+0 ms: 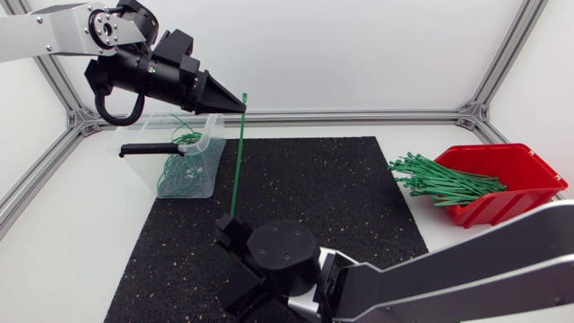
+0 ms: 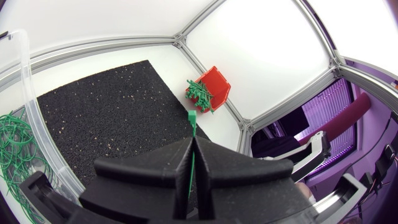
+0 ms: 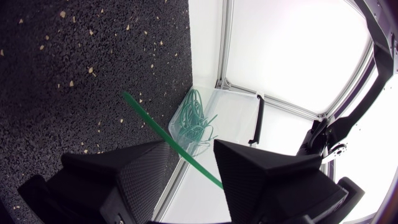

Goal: Take a green cable tie from the red box, thread the tail through the head to close it, then place it in the transparent bin on the left.

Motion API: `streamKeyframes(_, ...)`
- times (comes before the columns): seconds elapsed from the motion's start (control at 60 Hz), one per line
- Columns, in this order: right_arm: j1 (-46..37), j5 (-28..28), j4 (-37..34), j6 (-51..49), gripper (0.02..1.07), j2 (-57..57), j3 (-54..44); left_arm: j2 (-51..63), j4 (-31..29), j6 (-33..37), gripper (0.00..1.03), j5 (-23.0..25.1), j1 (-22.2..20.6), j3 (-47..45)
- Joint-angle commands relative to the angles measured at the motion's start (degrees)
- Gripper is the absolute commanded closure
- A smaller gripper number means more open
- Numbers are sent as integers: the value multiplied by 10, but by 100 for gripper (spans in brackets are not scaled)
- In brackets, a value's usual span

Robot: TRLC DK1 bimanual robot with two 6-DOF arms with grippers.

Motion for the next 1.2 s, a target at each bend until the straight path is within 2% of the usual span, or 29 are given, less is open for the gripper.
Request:
streamKeyframes(0.0, 5, 0, 10, -15, 59, 9, -2, 6, -10, -1, 100, 0, 0, 16)
streamKeyframes(0.133, 14, 0, 11, -14, 74, 13, -8, 10, -10, -1, 100, -1, 0, 20)
streamKeyframes(1.183, 46, 5, 13, 5, 85, 10, -27, 11, -11, 1, 100, -10, 4, 17)
